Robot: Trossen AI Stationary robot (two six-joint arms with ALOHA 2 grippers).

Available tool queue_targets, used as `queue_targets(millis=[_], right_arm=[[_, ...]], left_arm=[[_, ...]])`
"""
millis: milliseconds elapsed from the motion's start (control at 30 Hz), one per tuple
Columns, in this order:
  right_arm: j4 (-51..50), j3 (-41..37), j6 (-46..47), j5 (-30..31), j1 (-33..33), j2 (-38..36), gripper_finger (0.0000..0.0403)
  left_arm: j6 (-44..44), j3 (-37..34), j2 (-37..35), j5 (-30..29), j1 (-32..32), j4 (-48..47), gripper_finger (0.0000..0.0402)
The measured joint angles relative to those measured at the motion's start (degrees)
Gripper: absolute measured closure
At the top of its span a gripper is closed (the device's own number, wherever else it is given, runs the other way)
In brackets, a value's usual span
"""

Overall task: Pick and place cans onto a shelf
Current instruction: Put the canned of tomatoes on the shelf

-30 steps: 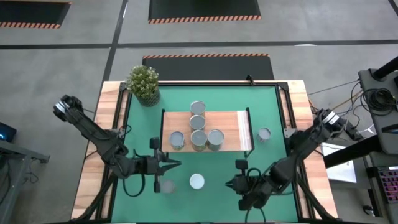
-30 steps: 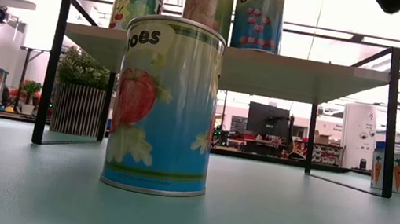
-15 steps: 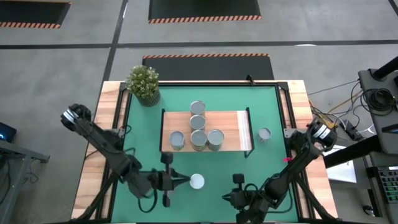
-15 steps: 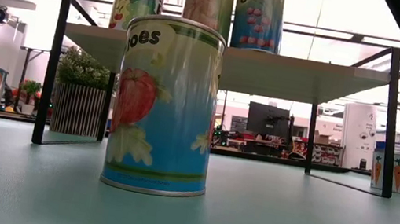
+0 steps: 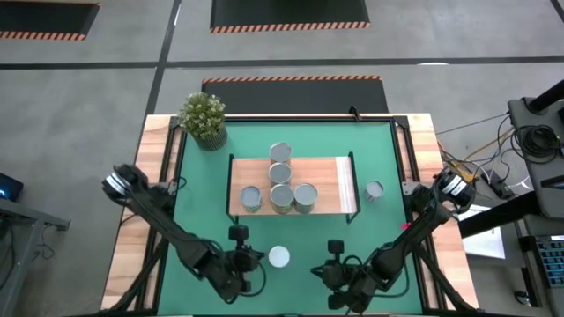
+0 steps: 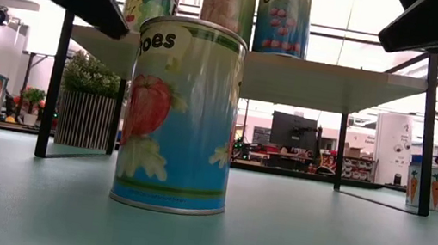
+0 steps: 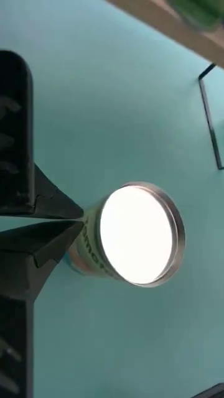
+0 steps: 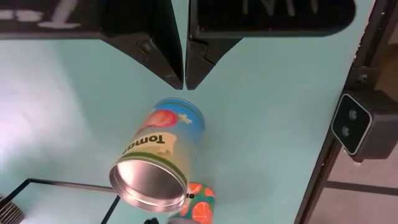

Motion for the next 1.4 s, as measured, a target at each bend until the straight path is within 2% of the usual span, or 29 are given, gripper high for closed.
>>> queue_targets(millis=[567, 733, 833, 1033, 1233, 1400], right_arm=[[-0.02, -0.15, -0.80, 0.00, 0.00, 0.15, 0.0394], [-0.12, -0.17, -0.75, 0.02, -0.09, 0.15, 0.0394], [-0.50, -0.17, 0.78, 0.02, -0.23, 0.15, 0.0394], [-1.97, -1.40, 1.25, 0.06, -0.50, 0.18, 0.0394], [-1.10, -2.96, 4.17, 0.07, -0.93, 0.29, 0.0393], [-0.56, -3.04, 6.33, 1.40, -1.36, 0.35, 0.0371]], left_arm=[[-0.18, 7.27, 6.73, 0.52, 1.68, 0.52, 0.0402], [4.81, 12.56, 10.12, 3.92, 1.90, 0.72, 0.0402], [6.63, 16.45, 12.22, 5.90, 1.90, -3.79, 0.0402], [3.32, 22.49, 15.30, 5.07, 2.01, -16.42, 0.0402], [2.36, 21.97, 16.59, 0.87, 3.32, -16.88, 0.0402], [2.33, 21.82, 17.49, 0.83, 4.62, -15.92, 0.0402]])
